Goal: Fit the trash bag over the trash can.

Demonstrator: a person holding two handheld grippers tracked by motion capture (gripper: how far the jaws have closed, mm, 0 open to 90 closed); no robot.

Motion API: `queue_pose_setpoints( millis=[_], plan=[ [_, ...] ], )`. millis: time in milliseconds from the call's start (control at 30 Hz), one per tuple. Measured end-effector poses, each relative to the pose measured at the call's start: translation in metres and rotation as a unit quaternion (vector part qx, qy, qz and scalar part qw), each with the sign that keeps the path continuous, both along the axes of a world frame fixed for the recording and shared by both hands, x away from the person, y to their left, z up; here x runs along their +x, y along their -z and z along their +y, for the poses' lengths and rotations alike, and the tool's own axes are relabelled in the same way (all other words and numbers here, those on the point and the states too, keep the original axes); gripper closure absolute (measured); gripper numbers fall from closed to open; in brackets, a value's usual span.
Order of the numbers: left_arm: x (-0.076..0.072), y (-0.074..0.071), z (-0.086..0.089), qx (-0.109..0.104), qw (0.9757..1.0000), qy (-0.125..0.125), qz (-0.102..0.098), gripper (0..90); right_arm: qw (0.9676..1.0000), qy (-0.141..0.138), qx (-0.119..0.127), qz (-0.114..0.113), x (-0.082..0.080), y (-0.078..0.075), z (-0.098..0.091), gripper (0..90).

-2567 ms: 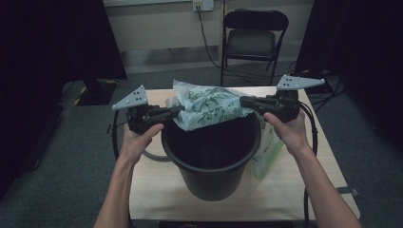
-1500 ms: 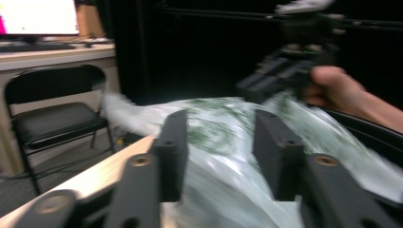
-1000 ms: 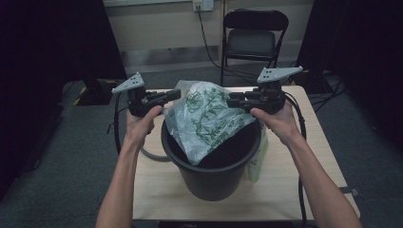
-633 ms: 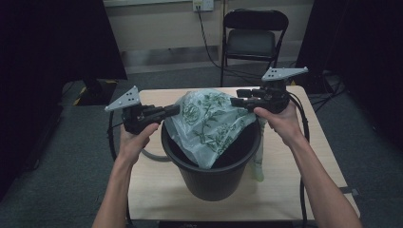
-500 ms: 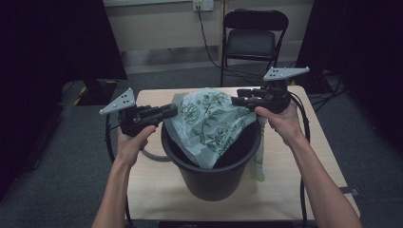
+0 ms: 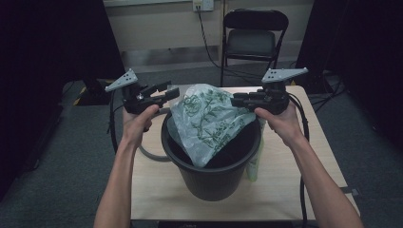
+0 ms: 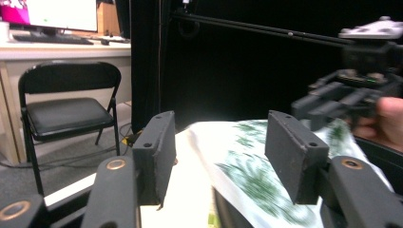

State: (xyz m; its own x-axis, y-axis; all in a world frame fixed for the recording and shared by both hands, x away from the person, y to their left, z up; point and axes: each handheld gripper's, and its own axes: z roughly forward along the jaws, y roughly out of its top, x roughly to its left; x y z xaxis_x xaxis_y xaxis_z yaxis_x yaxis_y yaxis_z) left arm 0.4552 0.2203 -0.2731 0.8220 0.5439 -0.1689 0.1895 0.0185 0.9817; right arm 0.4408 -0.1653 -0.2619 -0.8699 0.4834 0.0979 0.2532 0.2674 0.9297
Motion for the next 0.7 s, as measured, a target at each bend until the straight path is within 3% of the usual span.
queue_pose_setpoints(
  millis=[33,133,200,300,367,467,500,600,700],
  plan=[
    [0.006,0.004,-0.001,-0.002,0.9999,0.009,0.012,44.2,1.0,-0.002,-0.005,0.001,-0.001,0.0,0.0,74.9],
    [0.004,0.009,-0.007,0.019,0.9992,0.032,0.016,59.4,1.0,0.002,-0.001,0.0,-0.002,0.001,-0.002,73.4],
    [0.002,0.012,-0.008,0.036,0.9986,0.037,0.015,68.8,0.9999,0.014,0.009,-0.003,-0.001,-0.001,-0.006,71.8],
    [-0.004,0.017,-0.007,0.045,0.998,0.043,0.011,79.3,0.9991,0.034,0.025,-0.003,0.002,-0.001,-0.013,69.3],
    [-0.007,0.017,-0.006,0.043,0.9979,0.047,0.007,87.7,0.999,0.038,0.022,0.003,0.004,0.001,-0.016,65.6],
    [-0.022,0.017,-0.002,0.048,0.9974,0.055,-0.005,90.0,0.9987,0.046,0.016,0.013,0.005,0.007,-0.017,56.7],
    [-0.022,0.017,-0.002,0.048,0.9974,0.055,-0.005,90.0,0.9988,0.045,0.015,0.013,0.005,0.008,-0.017,56.1],
    [-0.043,0.012,-0.002,0.053,0.9956,0.072,-0.026,90.0,0.9991,0.035,0.017,0.018,0.006,0.009,-0.013,53.7],
    [-0.055,0.014,0.001,0.041,0.9953,0.083,-0.028,90.0,0.9993,0.03,0.01,0.019,0.006,0.008,-0.008,54.7]
  ],
)
